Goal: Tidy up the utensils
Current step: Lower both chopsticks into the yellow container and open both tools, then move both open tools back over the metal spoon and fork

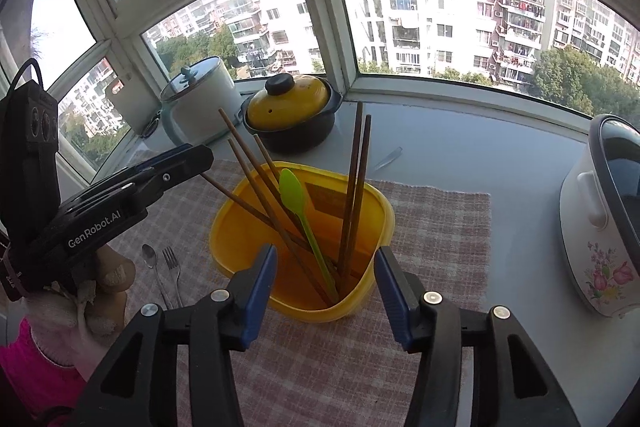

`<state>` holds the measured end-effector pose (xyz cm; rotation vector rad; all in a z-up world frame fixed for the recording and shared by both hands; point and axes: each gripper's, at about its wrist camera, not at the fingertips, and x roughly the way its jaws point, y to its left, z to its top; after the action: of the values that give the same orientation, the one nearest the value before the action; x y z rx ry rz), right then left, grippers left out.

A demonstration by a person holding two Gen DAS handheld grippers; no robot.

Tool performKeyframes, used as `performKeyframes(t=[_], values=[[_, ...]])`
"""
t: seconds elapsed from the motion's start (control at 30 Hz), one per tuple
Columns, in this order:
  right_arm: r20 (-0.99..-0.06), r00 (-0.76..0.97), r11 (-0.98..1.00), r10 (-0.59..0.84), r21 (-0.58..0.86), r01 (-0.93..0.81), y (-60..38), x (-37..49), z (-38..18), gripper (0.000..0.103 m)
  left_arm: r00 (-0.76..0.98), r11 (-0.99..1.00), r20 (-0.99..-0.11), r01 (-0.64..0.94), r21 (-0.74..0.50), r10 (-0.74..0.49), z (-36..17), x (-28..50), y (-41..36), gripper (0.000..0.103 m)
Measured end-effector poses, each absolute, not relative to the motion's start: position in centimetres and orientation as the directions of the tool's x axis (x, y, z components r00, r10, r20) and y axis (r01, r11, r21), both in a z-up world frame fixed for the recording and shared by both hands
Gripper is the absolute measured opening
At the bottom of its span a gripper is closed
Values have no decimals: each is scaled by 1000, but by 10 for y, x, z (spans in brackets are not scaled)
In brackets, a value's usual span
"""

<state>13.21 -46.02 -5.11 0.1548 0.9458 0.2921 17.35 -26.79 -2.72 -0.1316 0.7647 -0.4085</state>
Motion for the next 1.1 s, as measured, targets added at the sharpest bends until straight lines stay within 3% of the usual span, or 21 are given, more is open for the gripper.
performKeyframes(t=[0.1,0.4,0.47,0.53,0.7,1.1], values=[[-765,568,952,305,248,-178,-457,126,-49,69,649,916,-647,303,-262,-400,-26,168,-256,28],[-734,588,940,341,257,-224,-437,109,-51,84,659,934,-662,224,-280,-356,-34,146,-198,28],[-718,607,940,340,248,-234,-432,104,-50,87,659,943,-676,190,-273,-329,-40,141,-181,37],[-703,620,936,350,239,-257,-426,100,-50,89,656,950,-692,146,-275,-301,-47,136,-160,57],[-682,621,917,387,212,-339,-403,95,-50,102,613,970,-759,52,-239,-219,-72,123,-111,58],[-741,516,863,431,171,-475,-321,107,-76,103,523,965,-846,-152,-212,-103,-127,77,-15,58]])
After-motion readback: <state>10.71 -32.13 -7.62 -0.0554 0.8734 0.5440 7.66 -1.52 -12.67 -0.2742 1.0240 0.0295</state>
